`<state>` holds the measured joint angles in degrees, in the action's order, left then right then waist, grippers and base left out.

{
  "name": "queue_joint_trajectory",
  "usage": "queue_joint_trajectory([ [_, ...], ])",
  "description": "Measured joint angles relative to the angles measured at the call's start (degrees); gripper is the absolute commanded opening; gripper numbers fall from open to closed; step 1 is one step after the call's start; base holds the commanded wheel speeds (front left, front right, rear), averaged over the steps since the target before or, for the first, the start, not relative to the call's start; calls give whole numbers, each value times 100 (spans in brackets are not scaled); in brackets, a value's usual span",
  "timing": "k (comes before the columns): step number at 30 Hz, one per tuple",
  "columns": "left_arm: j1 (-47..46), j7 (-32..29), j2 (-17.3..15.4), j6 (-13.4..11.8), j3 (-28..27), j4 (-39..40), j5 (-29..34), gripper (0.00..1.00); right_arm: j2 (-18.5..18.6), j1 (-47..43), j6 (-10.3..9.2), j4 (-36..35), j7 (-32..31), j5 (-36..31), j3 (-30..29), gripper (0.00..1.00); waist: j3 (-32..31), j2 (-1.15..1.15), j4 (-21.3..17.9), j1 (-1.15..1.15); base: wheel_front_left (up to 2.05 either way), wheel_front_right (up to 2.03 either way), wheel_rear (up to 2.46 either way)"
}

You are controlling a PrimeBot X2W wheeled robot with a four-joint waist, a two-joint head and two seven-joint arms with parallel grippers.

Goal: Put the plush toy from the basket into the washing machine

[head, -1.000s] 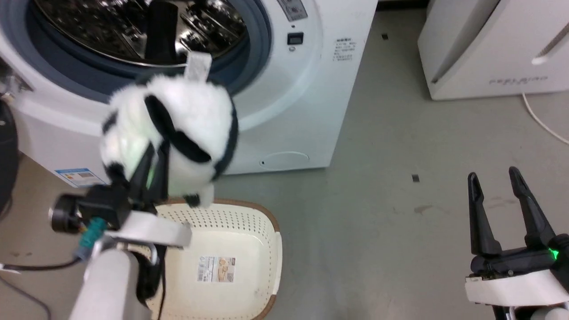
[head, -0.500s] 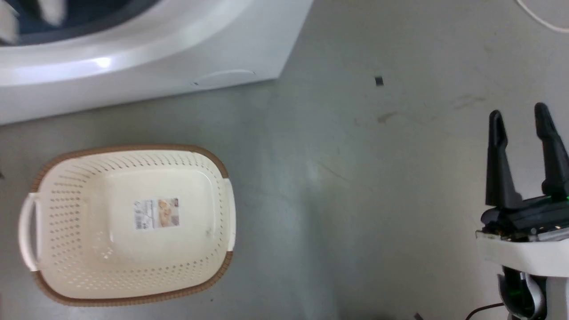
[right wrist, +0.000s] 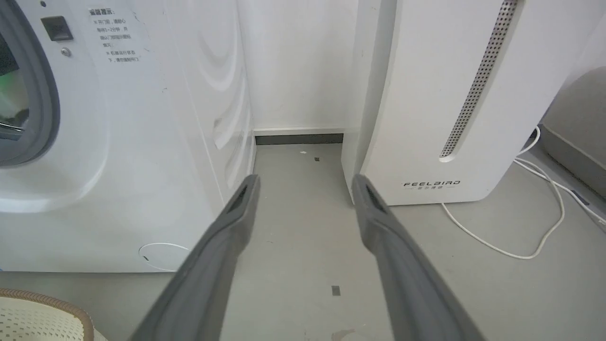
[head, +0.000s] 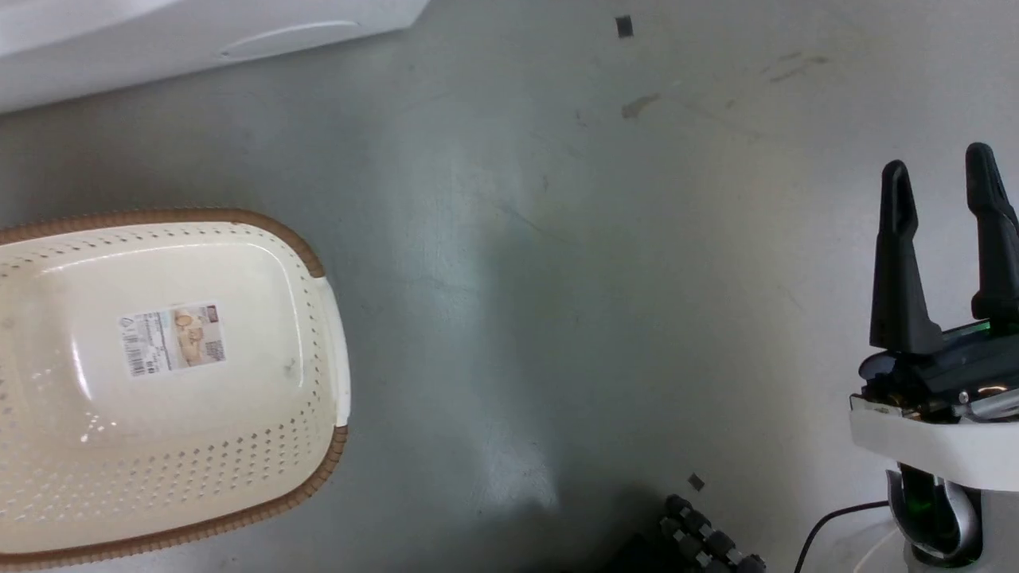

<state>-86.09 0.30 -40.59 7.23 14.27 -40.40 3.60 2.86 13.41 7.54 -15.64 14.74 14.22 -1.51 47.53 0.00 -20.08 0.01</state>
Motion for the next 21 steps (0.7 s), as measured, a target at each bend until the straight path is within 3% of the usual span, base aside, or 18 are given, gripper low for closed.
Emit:
queue_joint_trajectory([
  [13, -380, -385, 27, -1, 1605, -928, -1406, 0, 0, 17, 0, -10, 0, 7, 99, 100, 228, 0, -4, 0, 0, 0, 0],
  [14, -381, -371, 11, -1, 1666, -976, -1470, 44, 0, 18, 0, -8, 0, 4, 104, 100, 207, 0, 7, 0, 0, 0, 0],
  [15, -382, -341, -1, -1, 1720, -1015, -1532, 100, 0, 18, 0, -5, 0, 0, 107, 100, 180, 0, 20, -1, 0, 0, 0],
  [21, -220, 86, 52, 7, 1852, -1405, -1806, 100, 0, 87, 0, 44, 0, -155, 3, 100, -111, 0, 130, 0, 0, 0, 0],
])
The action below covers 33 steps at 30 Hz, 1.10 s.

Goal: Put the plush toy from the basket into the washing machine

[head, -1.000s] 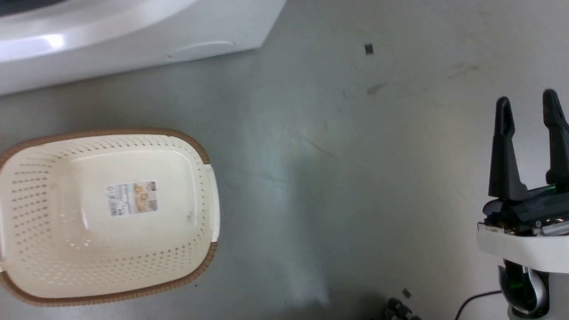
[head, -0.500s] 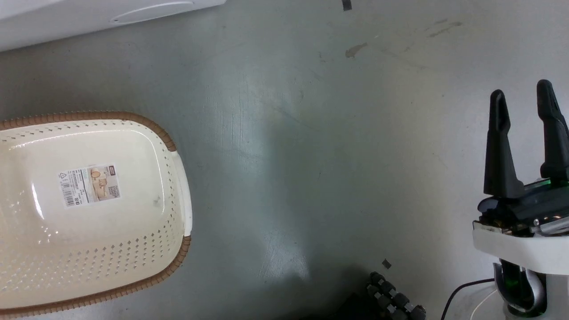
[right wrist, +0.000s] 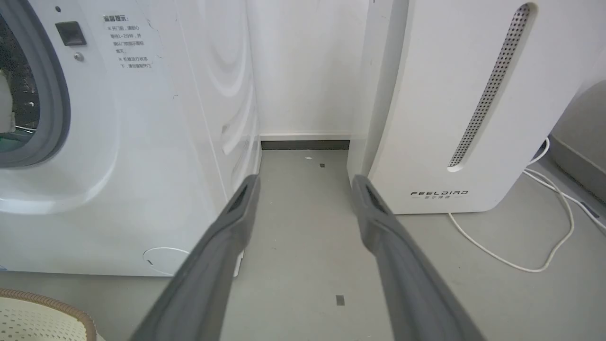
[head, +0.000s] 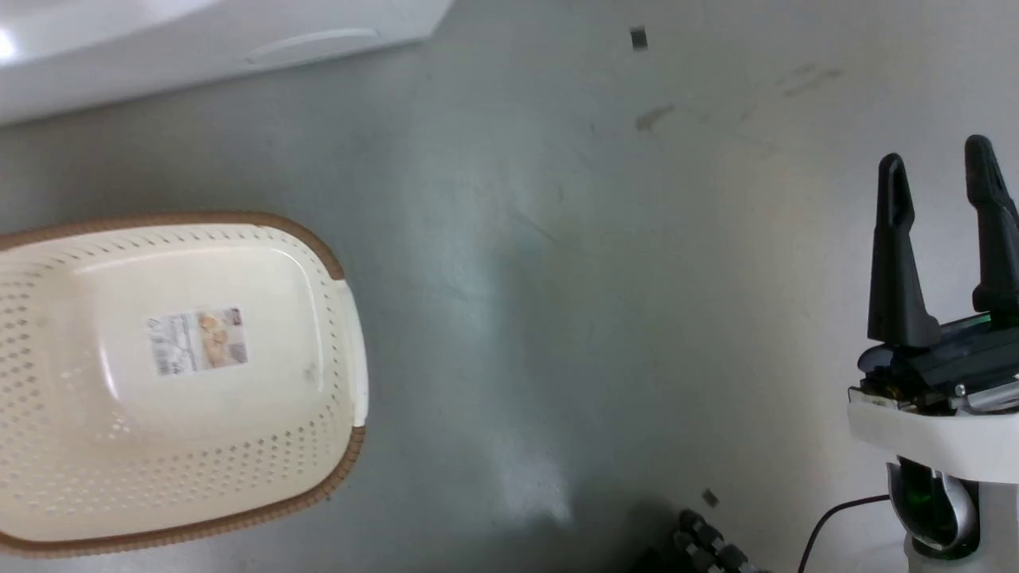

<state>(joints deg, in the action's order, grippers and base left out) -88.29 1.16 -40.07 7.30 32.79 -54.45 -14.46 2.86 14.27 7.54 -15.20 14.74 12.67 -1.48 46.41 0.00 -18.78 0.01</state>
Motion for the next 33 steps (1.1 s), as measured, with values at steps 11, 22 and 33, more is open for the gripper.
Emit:
queue_joint_trajectory([
  [11, 1510, 1257, 972, -163, -164, -369, -613, 100, 0, -92, 0, 322, 0, -715, -127, 100, -1191, 0, 449, -1, 0, 0, 0],
  [22, 3923, 1352, 1514, -805, -1022, 2027, -988, 100, -1, -712, 0, 723, 0, -1018, -330, 100, -2598, 0, 1157, -1, 0, 0, 0],
  [33, 6583, 1352, 1939, -1346, -2008, 4273, -907, 100, -1, -1149, 0, 931, 0, -1125, -298, 100, -3569, 0, 1788, -2, 0, 0, 0],
])
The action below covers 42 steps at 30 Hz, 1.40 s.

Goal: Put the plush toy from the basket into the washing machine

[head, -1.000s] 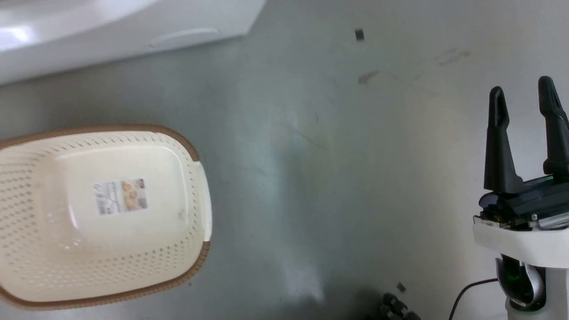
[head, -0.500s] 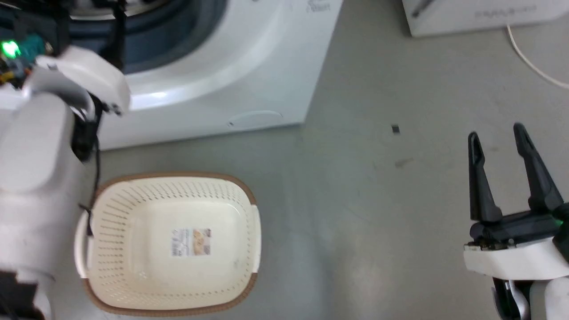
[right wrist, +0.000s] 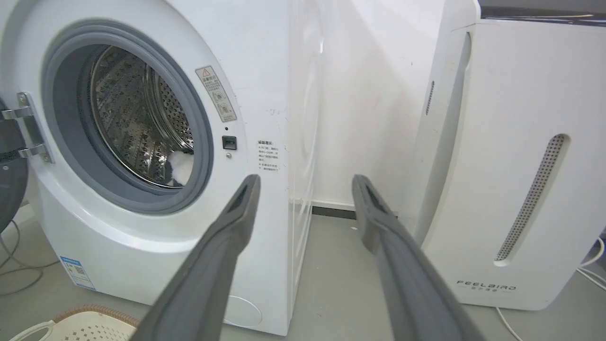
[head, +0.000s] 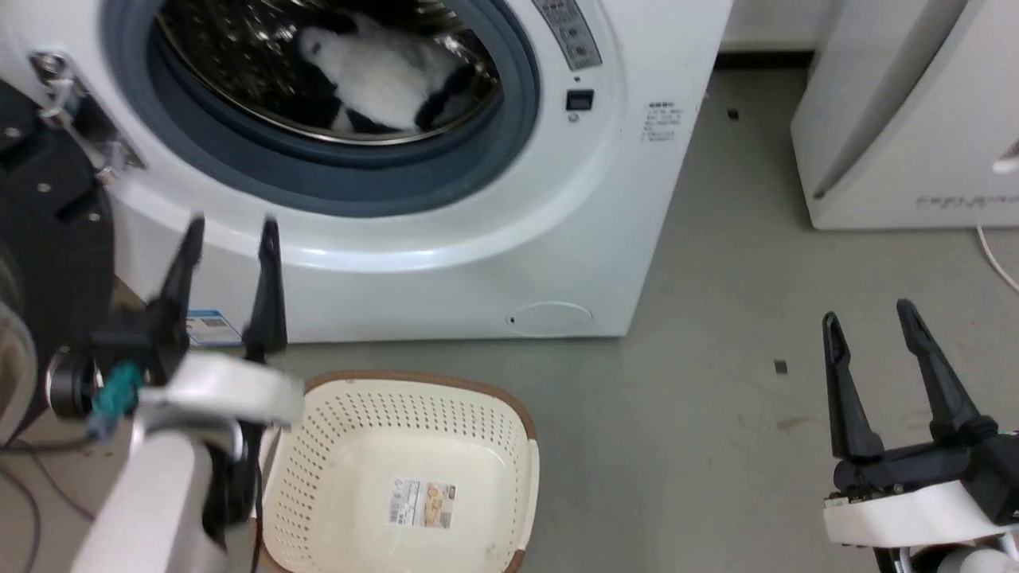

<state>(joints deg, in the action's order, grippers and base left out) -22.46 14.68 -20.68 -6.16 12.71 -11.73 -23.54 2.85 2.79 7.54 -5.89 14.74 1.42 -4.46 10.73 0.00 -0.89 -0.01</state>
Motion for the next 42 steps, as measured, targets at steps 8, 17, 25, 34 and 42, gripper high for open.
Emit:
queue_joint_trajectory([
  [8, 1505, 1, 541, -63, -315, 493, 187, 100, 0, -255, 0, 63, 0, 10, 11, 100, -461, 0, 168, 0, 0, 0, 0],
  [17, 2208, 1, 880, 134, -460, 590, 624, 100, 0, -474, 0, 122, 0, 68, 93, 100, -692, 0, 200, 0, 0, 0, 0],
  [25, 2367, 1, 995, 209, -493, 549, 1016, 100, 0, -528, 0, 154, 0, 77, 153, 100, -753, 0, 178, 1, 0, 0, 0],
  [34, 2366, -8, 1057, 279, -535, 504, 1191, 0, 0, -570, 0, 169, -2, 65, 174, 0, -764, 0, 158, 1, 0, 0, 0],
  [42, 2366, -107, 1089, 280, -572, 526, 1240, 0, 0, -570, 0, 179, -99, 63, 181, 0, -788, 0, 153, 1, 0, 0, 0],
])
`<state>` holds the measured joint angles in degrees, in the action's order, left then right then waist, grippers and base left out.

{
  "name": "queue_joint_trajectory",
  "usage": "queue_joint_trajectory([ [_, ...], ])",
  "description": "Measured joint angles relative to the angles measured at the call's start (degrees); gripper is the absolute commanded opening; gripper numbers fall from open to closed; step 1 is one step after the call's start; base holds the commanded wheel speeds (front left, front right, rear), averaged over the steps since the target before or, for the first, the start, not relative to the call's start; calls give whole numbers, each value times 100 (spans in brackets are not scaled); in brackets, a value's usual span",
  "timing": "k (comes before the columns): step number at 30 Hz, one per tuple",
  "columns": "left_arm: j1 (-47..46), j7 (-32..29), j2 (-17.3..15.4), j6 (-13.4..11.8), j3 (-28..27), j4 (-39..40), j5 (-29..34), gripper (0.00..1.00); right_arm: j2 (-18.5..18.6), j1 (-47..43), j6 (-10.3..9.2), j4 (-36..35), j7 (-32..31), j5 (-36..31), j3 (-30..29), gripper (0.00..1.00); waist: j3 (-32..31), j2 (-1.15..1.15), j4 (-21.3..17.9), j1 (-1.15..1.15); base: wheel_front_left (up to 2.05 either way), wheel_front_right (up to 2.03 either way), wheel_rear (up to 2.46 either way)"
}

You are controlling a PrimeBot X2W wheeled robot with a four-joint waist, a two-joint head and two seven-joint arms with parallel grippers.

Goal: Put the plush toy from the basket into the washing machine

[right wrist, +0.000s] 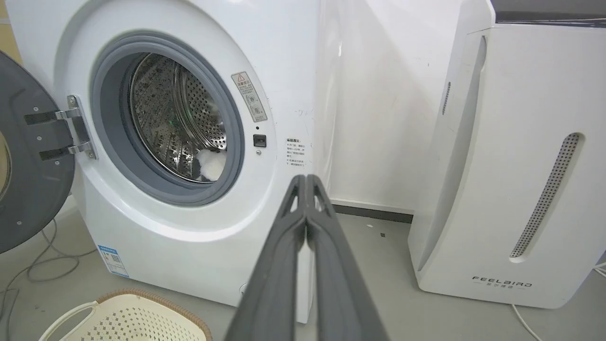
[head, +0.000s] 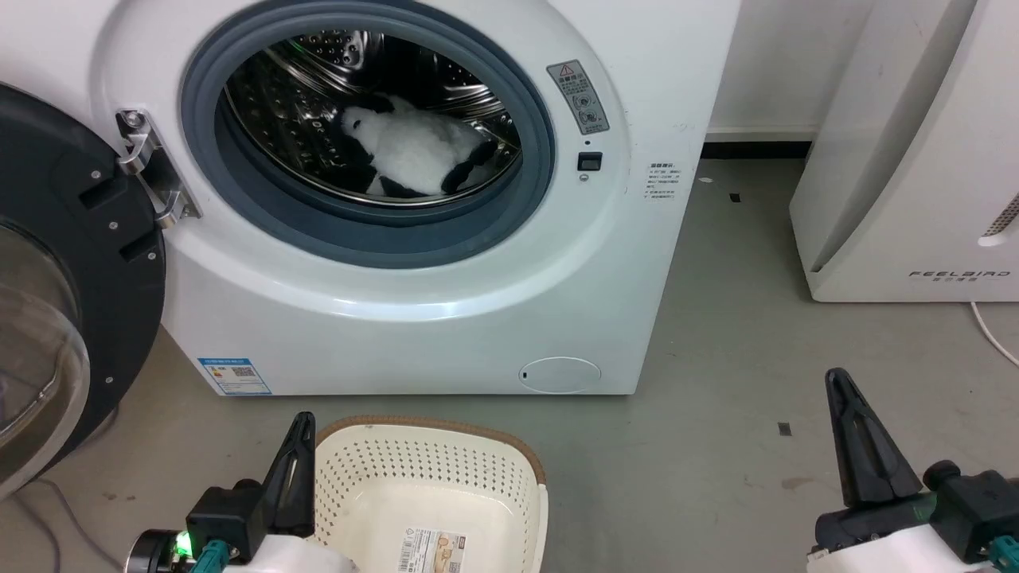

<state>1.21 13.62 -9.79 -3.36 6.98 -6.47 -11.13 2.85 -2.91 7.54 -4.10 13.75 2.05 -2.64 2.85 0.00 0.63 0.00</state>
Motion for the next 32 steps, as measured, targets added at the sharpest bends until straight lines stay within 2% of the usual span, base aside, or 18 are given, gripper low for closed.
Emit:
queue_joint_trajectory([
  [32, -3, -359, 181, 101, -187, 154, 263, 0, 0, 17, 0, 111, -368, -51, 77, 0, -78, 0, -17, 1, 0, 0, 0],
])
